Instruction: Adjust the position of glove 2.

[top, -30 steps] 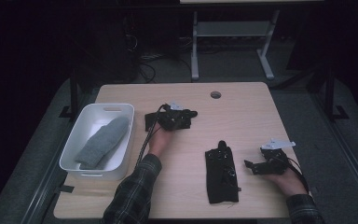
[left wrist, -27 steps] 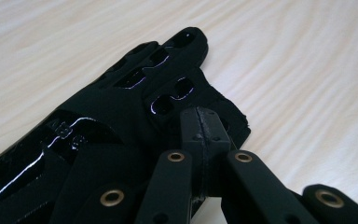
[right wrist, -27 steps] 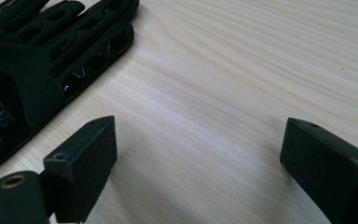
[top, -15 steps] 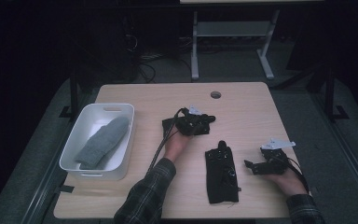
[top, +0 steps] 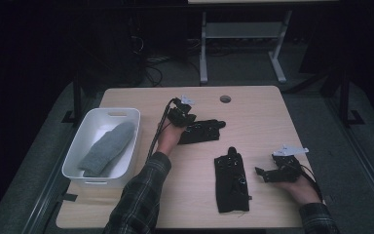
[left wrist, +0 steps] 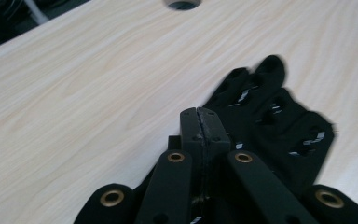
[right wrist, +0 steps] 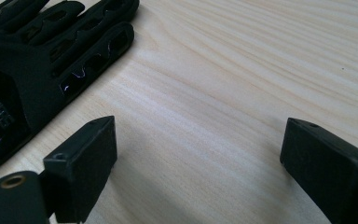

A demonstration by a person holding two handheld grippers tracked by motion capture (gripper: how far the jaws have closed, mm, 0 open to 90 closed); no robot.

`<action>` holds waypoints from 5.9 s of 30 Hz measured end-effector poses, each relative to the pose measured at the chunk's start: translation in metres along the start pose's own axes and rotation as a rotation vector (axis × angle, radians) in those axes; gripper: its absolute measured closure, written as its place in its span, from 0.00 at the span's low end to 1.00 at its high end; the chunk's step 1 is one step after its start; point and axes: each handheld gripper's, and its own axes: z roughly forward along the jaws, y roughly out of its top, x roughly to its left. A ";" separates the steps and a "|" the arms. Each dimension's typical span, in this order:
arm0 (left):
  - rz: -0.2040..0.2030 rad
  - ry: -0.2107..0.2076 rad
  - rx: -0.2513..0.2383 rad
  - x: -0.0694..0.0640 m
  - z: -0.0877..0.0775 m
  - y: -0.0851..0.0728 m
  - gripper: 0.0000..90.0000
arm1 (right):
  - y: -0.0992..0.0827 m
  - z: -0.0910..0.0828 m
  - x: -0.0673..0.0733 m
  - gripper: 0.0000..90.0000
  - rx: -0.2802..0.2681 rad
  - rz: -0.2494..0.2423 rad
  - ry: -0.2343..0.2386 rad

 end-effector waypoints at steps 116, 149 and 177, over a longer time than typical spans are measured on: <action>0.193 -0.390 0.120 -0.106 -0.071 -0.101 0.96 | 0.001 0.001 0.000 0.12 0.000 -0.005 0.004; 0.025 -0.211 0.135 -0.105 -0.086 -0.117 0.60 | 0.001 0.001 0.000 0.12 0.001 -0.004 0.004; -0.169 -0.325 0.008 -0.084 -0.091 -0.106 0.97 | 0.005 -0.014 0.047 1.00 0.107 -0.102 0.302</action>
